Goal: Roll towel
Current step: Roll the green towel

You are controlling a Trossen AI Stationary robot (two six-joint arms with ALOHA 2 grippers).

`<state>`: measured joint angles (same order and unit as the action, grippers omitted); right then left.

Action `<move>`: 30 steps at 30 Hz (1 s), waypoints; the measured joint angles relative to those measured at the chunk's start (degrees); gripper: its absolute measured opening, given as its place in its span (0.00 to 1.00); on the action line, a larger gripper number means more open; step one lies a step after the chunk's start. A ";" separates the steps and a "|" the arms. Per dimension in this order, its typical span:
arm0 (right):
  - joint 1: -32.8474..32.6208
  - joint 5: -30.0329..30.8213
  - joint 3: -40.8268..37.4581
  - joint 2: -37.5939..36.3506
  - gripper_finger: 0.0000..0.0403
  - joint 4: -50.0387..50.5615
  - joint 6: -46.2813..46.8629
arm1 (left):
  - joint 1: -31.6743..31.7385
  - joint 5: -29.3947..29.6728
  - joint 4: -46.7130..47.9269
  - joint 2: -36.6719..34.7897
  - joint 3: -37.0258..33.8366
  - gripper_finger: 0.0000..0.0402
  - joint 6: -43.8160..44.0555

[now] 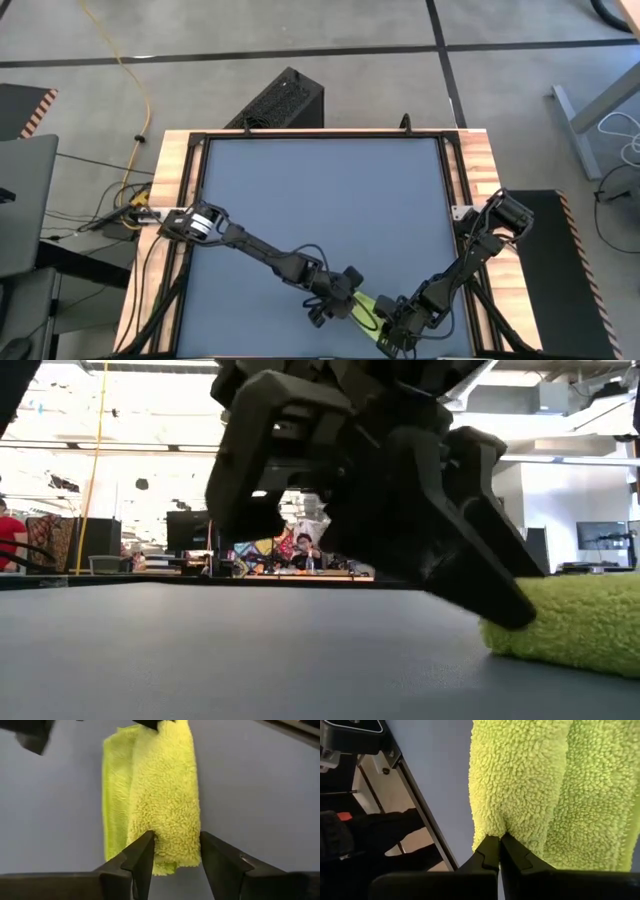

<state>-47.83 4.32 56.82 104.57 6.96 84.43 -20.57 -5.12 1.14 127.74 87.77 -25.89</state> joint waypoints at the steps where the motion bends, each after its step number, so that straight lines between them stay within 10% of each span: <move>1: 0.00 0.02 0.00 0.00 0.05 0.00 0.25 | 0.20 0.48 -0.17 0.00 0.00 0.36 -0.46; 23: 0.33 0.26 -0.02 0.00 0.05 -0.81 4.71 | 0.32 2.44 -0.19 2.69 2.02 0.35 3.80; 30: 0.35 0.11 -0.02 -0.02 0.05 -1.15 5.16 | 1.64 1.90 6.25 2.73 4.11 0.21 9.79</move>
<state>-47.48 4.43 56.80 104.55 5.81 89.60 -18.92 -3.21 7.39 130.48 91.88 -16.11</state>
